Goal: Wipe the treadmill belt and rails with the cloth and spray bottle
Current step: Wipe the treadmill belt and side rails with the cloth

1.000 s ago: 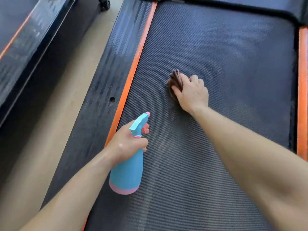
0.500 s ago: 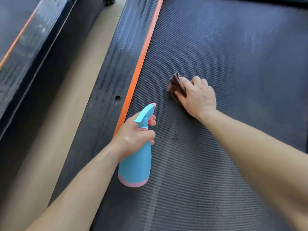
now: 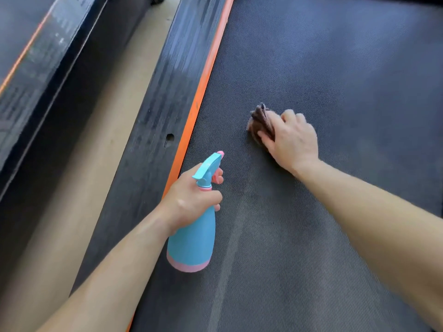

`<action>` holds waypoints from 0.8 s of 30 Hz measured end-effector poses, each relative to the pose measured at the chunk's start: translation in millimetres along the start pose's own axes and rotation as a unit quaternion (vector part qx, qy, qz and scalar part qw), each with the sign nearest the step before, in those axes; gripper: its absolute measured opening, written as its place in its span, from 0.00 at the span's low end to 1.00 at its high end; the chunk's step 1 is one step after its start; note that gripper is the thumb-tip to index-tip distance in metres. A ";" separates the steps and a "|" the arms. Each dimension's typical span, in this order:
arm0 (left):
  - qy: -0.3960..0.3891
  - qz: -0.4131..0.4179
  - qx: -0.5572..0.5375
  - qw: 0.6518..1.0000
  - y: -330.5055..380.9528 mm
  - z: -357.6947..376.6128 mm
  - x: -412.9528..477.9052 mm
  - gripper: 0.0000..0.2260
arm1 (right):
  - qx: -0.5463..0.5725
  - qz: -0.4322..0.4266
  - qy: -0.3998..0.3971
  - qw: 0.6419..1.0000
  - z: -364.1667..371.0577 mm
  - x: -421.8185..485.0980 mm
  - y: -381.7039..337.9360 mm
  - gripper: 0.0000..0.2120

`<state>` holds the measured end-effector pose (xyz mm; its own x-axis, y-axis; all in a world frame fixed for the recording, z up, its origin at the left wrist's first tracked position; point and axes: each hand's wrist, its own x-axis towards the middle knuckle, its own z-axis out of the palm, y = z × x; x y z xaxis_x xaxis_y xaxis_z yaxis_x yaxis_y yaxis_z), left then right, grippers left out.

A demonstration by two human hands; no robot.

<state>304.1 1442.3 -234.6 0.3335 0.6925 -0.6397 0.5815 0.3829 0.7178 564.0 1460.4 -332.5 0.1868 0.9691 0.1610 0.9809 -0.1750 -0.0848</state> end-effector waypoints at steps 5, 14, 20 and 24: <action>-0.012 -0.006 0.009 1.000 7.8 -2.4 -3.8 0.25 | 0.012 -0.113 -0.016 0.993 -9.0 -86.4 -36.2 0.26; -0.007 0.003 0.012 1.000 16.2 6.2 2.1 0.33 | 0.000 0.002 0.009 1.000 -6.7 -49.5 22.3 0.23; -0.035 0.006 0.037 0.999 43.0 29.1 11.6 0.28 | 0.038 -0.130 0.003 0.991 -17.1 -157.3 4.6 0.26; -0.051 0.008 0.038 0.998 57.6 44.1 19.6 0.23 | 0.039 -0.085 -0.005 0.996 -12.8 -136.6 45.4 0.24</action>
<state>376.9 1451.0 -217.9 0.4156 0.6309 -0.6551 0.6288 0.3211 0.7081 583.7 1317.9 -345.8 0.0171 0.9852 0.1703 0.9910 0.0059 -0.1337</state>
